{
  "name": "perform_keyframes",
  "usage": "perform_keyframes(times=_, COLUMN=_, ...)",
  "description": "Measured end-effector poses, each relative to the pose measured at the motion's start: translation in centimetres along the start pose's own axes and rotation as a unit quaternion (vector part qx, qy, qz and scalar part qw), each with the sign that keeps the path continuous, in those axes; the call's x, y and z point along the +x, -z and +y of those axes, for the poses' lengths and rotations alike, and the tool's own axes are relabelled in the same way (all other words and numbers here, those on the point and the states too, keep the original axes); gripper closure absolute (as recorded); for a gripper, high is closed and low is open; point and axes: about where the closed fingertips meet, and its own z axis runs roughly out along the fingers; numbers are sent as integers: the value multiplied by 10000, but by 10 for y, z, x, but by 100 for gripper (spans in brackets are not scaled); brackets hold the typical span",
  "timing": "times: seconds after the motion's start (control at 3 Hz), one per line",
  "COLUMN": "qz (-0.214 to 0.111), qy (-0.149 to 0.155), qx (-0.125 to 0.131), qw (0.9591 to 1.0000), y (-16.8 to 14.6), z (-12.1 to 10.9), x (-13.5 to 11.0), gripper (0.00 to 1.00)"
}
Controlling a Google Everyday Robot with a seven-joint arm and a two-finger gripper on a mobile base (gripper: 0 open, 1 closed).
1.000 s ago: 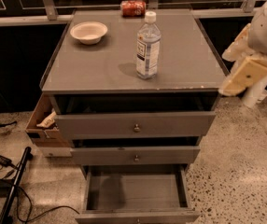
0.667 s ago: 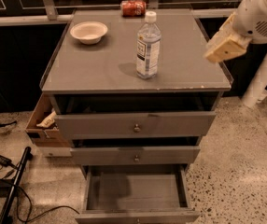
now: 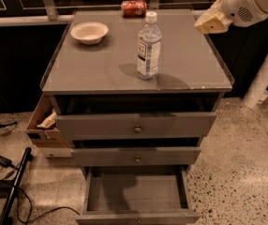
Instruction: Place blue plastic bottle into bottom drawer
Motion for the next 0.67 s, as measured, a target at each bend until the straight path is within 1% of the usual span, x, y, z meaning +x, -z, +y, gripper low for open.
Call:
perform_keyframes(times=0.33, qz=-1, qy=-1, qx=-1, qw=10000, y=0, z=0, x=0, gripper=100)
perform_keyframes(times=0.67, qz=-89, qy=-127, qx=-67, qw=9999, y=-10, z=-5, x=6, gripper=100)
